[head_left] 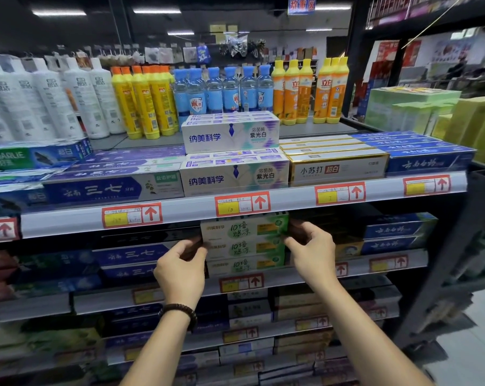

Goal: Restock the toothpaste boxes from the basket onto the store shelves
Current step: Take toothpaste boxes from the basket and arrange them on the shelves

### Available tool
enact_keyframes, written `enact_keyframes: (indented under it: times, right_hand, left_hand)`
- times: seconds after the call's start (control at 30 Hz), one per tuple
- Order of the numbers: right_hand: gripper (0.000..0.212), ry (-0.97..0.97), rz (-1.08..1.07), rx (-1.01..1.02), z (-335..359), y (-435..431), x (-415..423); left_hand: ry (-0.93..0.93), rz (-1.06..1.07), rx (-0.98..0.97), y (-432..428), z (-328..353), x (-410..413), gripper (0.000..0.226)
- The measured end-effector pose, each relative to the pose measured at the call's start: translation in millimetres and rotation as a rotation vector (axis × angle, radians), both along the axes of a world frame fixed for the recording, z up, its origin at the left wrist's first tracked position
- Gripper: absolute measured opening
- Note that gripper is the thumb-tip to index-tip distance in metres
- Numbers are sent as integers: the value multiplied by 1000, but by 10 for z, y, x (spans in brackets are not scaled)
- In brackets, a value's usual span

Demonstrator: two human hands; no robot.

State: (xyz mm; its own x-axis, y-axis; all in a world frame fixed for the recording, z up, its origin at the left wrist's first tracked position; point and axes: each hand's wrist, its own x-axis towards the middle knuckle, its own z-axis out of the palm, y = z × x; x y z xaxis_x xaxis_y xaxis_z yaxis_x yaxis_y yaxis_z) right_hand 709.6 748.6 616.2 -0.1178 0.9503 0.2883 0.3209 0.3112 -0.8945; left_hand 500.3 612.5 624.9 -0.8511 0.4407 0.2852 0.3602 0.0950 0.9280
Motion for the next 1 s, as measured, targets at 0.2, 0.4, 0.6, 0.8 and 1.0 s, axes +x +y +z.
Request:
enact_keyframes:
  times: [0.2, 0.4, 0.6, 0.8, 1.0]
  right_hand:
    - [18, 22, -2, 31, 25, -39, 7]
    - [15, 61, 11, 24, 39, -69, 16]
    - [14, 69, 24, 32, 65, -96, 42]
    - [14, 76, -2, 45, 36, -92, 109]
    - [12, 76, -13, 37, 45, -135, 98]
  left_hand:
    - [-36, -9, 11, -19, -18, -22, 18]
    - [-65, -13, 15, -22, -5, 2, 17]
    - [-49, -30, 4, -26, -16, -36, 17]
    - [-35, -32, 20, -61, -2, -48, 20]
    - [-35, -47, 42, -87, 19, -20, 22]
